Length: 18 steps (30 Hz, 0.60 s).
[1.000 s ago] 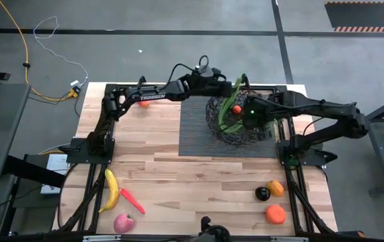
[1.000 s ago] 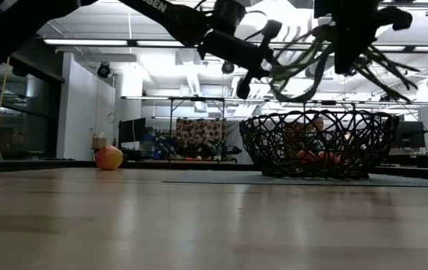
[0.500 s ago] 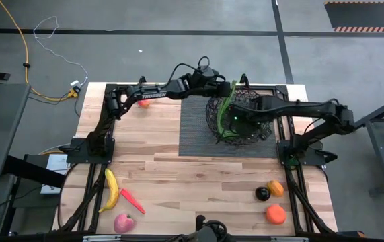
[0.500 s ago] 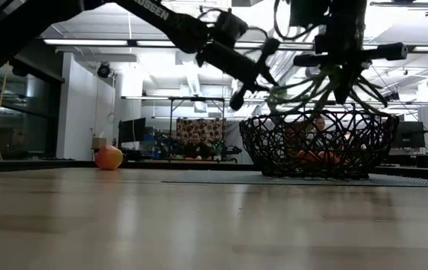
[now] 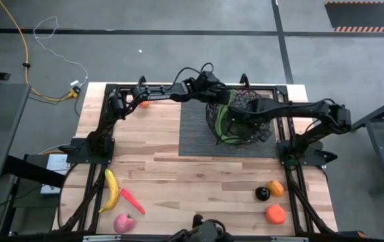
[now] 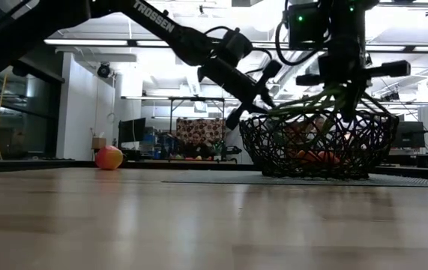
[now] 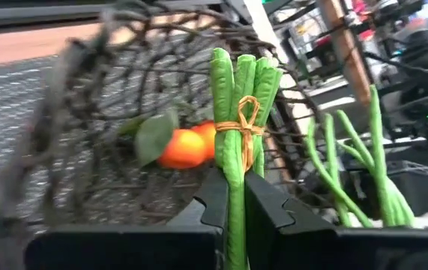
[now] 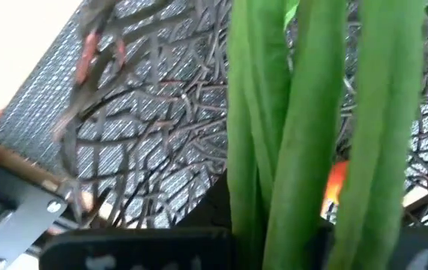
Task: Build produce basket
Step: Put the leaf lettuce into the wire basket
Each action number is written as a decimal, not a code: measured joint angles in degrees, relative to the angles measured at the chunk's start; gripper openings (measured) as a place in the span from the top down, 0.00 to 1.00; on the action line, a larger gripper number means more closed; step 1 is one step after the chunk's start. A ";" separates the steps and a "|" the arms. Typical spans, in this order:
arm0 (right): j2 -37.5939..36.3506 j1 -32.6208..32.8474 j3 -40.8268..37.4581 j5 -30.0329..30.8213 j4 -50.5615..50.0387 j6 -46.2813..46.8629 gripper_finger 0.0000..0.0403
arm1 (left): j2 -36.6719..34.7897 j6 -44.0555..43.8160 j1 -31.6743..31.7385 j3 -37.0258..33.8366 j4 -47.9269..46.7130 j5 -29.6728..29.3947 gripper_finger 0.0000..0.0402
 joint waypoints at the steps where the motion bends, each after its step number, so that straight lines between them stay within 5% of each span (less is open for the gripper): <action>1: 0.00 0.00 -0.39 0.00 0.67 0.00 1.00 | 0.00 0.05 0.23 0.00 -0.36 0.00 0.98; 18: 0.00 0.00 -1.48 -1.11 2.51 3.60 1.00 | 0.00 10.39 0.04 -0.02 -5.53 -5.02 0.98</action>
